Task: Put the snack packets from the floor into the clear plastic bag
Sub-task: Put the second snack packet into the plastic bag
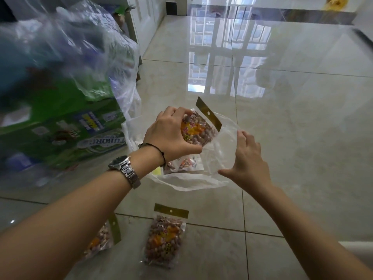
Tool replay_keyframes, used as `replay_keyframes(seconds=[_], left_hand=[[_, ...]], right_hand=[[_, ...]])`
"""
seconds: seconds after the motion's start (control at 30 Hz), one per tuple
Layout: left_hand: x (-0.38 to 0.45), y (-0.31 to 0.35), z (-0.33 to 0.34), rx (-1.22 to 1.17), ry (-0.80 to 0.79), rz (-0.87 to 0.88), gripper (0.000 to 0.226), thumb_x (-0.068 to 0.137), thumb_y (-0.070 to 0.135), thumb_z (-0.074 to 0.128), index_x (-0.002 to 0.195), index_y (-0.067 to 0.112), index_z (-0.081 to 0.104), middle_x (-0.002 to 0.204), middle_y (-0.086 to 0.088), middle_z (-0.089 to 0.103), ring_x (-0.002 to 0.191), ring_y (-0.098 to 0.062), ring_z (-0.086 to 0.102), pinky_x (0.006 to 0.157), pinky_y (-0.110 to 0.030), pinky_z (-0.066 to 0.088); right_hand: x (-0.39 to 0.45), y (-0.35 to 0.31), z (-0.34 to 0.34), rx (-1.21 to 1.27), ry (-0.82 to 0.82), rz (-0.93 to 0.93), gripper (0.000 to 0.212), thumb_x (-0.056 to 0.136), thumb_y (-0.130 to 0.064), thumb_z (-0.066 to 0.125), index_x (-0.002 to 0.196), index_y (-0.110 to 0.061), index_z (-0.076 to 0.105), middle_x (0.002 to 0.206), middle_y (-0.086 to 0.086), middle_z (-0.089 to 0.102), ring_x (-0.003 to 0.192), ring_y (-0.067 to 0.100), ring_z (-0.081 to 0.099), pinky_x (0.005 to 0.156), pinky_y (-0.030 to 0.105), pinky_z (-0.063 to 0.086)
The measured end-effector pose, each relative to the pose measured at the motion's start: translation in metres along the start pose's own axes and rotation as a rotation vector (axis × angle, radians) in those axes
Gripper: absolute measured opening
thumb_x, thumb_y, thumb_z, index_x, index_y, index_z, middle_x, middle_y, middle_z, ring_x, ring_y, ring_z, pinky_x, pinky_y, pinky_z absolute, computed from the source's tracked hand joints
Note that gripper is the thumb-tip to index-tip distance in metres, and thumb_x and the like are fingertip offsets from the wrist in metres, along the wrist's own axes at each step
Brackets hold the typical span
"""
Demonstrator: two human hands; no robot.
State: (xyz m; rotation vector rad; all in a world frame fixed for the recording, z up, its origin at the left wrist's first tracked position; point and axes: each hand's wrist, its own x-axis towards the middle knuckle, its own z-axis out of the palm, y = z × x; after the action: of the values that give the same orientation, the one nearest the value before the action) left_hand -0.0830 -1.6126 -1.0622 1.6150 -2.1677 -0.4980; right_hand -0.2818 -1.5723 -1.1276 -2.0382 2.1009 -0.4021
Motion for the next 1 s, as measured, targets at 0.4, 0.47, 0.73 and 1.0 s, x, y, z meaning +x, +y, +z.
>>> replay_keyframes(seconds=[0.4, 0.47, 0.73, 1.0], left_hand=[[-0.004, -0.023, 0.029, 0.103, -0.114, -0.034, 0.084, 0.056, 0.051, 0.075, 0.128, 0.026, 0.041, 0.122, -0.002, 0.047, 0.108, -0.021, 0.046, 0.087, -0.037, 0.048], [-0.002, -0.024, 0.035, 0.100, -0.119, -0.031, 0.084, 0.056, 0.051, 0.076, 0.128, 0.026, 0.041, 0.122, -0.002, 0.047, 0.109, -0.020, 0.045, 0.086, -0.036, 0.048], [0.011, -0.032, 0.059, 0.105, -0.191, -0.041, 0.083, 0.056, 0.049, 0.074, 0.129, 0.027, 0.041, 0.125, 0.000, 0.046, 0.112, -0.019, 0.045, 0.087, -0.038, 0.049], [0.027, -0.041, 0.085, 0.086, -0.279, -0.056, 0.083, 0.056, 0.049, 0.077, 0.128, 0.027, 0.043, 0.124, 0.000, 0.048, 0.113, -0.020, 0.046, 0.088, -0.040, 0.050]], right_hand=[[-0.002, 0.017, 0.001, 0.160, 0.088, -0.032, 0.079, 0.073, -0.007, 0.067, 0.141, -0.008, 0.025, 0.139, 0.010, 0.036, 0.122, 0.028, 0.041, 0.092, 0.031, 0.044], [-0.003, 0.019, 0.001, 0.190, 0.092, -0.039, 0.078, 0.074, -0.009, 0.067, 0.140, -0.009, 0.026, 0.139, 0.010, 0.037, 0.121, 0.026, 0.043, 0.094, 0.029, 0.040], [-0.003, 0.025, -0.002, 0.238, 0.089, -0.030, 0.074, 0.078, -0.014, 0.065, 0.141, -0.009, 0.026, 0.138, 0.009, 0.039, 0.119, 0.023, 0.046, 0.095, 0.029, 0.041], [-0.003, 0.027, -0.003, 0.265, 0.049, -0.040, 0.077, 0.077, -0.012, 0.068, 0.142, -0.010, 0.026, 0.137, 0.008, 0.040, 0.119, 0.022, 0.047, 0.098, 0.031, 0.043]])
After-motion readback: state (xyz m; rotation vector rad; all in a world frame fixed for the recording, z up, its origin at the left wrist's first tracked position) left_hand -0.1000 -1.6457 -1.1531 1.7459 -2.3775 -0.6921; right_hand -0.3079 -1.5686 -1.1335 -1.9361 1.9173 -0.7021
